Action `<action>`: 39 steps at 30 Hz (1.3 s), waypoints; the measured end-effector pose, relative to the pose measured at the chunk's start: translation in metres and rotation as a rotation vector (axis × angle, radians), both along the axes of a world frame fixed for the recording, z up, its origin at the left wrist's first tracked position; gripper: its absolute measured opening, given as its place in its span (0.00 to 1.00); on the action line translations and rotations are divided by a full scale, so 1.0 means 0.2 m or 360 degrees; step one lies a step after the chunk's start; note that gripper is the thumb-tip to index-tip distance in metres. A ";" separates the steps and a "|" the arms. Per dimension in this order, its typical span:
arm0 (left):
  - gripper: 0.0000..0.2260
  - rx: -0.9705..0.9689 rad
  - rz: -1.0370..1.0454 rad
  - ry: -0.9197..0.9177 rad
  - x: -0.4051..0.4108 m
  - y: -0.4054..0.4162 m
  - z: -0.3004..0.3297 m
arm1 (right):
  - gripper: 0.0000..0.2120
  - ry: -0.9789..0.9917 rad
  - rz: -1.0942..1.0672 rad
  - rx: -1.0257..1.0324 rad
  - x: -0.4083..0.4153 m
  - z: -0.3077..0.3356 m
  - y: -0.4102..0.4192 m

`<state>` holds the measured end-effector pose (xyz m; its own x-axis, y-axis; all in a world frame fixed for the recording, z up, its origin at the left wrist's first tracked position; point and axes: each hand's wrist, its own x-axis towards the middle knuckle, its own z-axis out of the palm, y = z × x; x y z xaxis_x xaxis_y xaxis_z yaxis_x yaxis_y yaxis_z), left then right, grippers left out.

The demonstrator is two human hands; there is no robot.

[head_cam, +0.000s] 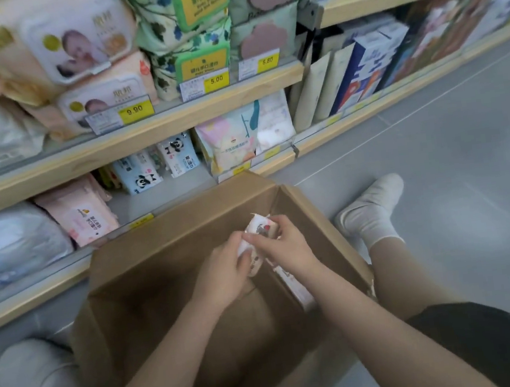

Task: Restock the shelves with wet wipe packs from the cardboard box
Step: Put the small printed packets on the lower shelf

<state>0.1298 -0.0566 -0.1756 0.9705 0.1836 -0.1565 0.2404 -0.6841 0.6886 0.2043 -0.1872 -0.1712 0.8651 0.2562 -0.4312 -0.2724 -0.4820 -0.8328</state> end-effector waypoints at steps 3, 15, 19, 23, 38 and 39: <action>0.07 -0.0039 0.0060 -0.0062 0.03 0.02 0.00 | 0.20 0.0019 -0.0033 0.0065 0.01 0.05 -0.05; 0.06 -0.0226 0.0260 0.0302 -0.02 0.09 -0.36 | 0.16 0.0049 -0.0046 -0.0453 0.12 -0.40 -0.21; 0.06 -0.0254 0.0297 0.0396 -0.04 0.13 -0.48 | 0.24 -0.0027 0.0095 -0.0647 0.17 -0.57 -0.15; 0.07 -0.0268 0.0296 0.0410 -0.04 0.16 -0.55 | 0.28 -0.0123 0.0193 -0.0859 0.21 -0.64 -0.07; 0.06 -0.0281 0.0407 0.0224 -0.17 0.32 -0.17 | 0.07 -0.0301 0.0371 -0.0700 0.18 -0.21 -0.04; 0.07 -0.0286 0.0429 0.0189 -0.20 0.34 -0.12 | 0.07 -0.0339 0.0371 -0.0611 0.18 -0.14 -0.02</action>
<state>0.0900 0.0118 -0.1998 0.8640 0.3901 -0.3184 0.4816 -0.4556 0.7486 0.2400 -0.1916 -0.1992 0.8828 0.3109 -0.3522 0.0362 -0.7925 -0.6088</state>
